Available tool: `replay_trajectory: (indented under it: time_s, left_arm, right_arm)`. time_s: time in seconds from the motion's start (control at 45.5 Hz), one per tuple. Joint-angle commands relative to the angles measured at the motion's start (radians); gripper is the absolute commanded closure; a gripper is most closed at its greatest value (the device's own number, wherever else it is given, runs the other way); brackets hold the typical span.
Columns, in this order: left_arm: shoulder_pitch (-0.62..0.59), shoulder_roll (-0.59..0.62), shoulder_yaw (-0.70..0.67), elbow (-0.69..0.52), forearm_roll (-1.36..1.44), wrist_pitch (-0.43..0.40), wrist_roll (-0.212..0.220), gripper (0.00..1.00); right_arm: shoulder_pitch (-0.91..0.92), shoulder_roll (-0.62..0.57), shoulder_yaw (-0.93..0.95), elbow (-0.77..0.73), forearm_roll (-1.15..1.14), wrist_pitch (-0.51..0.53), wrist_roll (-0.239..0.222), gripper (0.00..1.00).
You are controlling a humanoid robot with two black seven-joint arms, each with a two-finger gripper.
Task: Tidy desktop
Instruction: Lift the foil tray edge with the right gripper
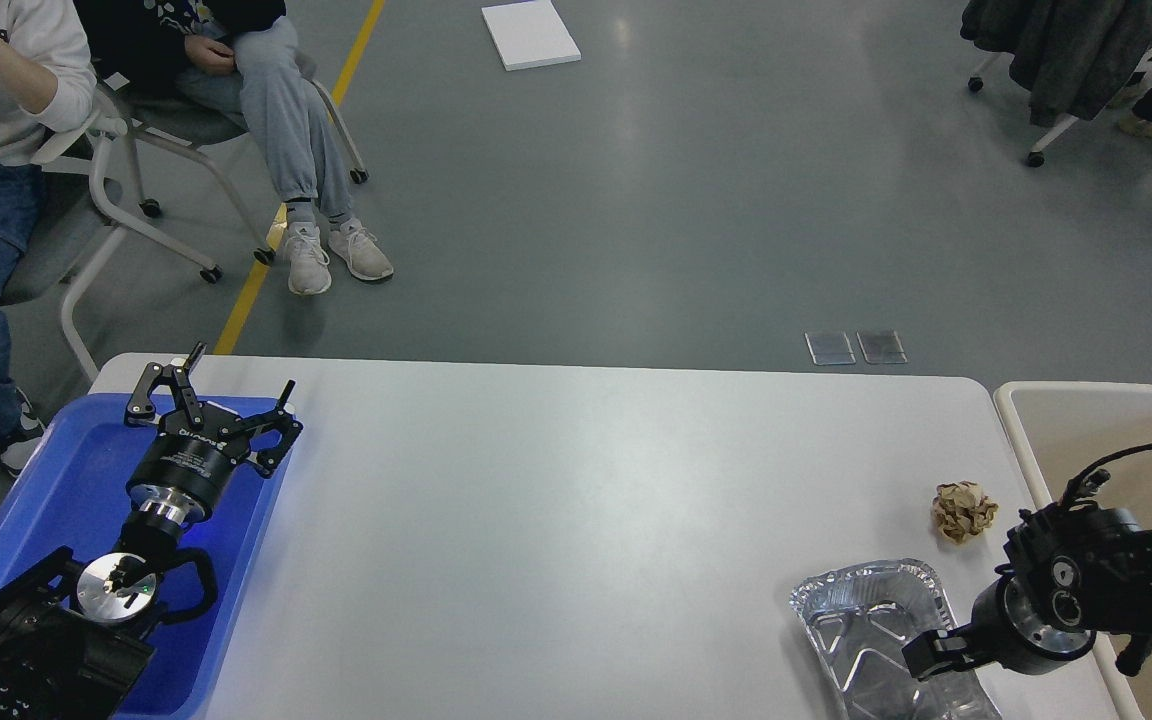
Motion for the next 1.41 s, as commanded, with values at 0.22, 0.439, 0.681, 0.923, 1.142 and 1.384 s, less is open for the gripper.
replay_trajectory:
  time_s: [0.22, 0.439, 0.681, 0.923, 1.142, 1.384]
  left_arm:
    - [0.000, 0.000, 0.000, 0.000, 0.000, 0.000, 0.000, 0.00]
    - [0.000, 0.000, 0.000, 0.000, 0.000, 0.000, 0.000, 0.00]
    - [0.000, 0.000, 0.000, 0.000, 0.000, 0.000, 0.000, 0.00]
    - [0.000, 0.000, 0.000, 0.000, 0.000, 0.000, 0.000, 0.00]
    - [0.000, 0.000, 0.000, 0.000, 0.000, 0.000, 0.000, 0.00]
    - [0.000, -0.002, 0.000, 0.000, 0.000, 0.000, 0.000, 0.00]
  right_arm:
    - [-0.039, 0.011, 0.003, -0.003, -0.005, -0.063, 0.001, 0.14]
    - [-0.067, 0.016, -0.002, -0.004, -0.012, -0.107, 0.004, 0.18]
    - [-0.067, 0.014, -0.008, -0.004, -0.016, -0.108, 0.004, 0.46]
    - [-0.067, 0.007, -0.025, -0.006, -0.012, -0.111, 0.004, 1.00]
    - [-0.067, 0.008, -0.037, -0.006, -0.012, -0.162, 0.004, 1.00]
    - [-0.058, 0.007, -0.035, -0.003, -0.011, -0.165, 0.004, 1.00]
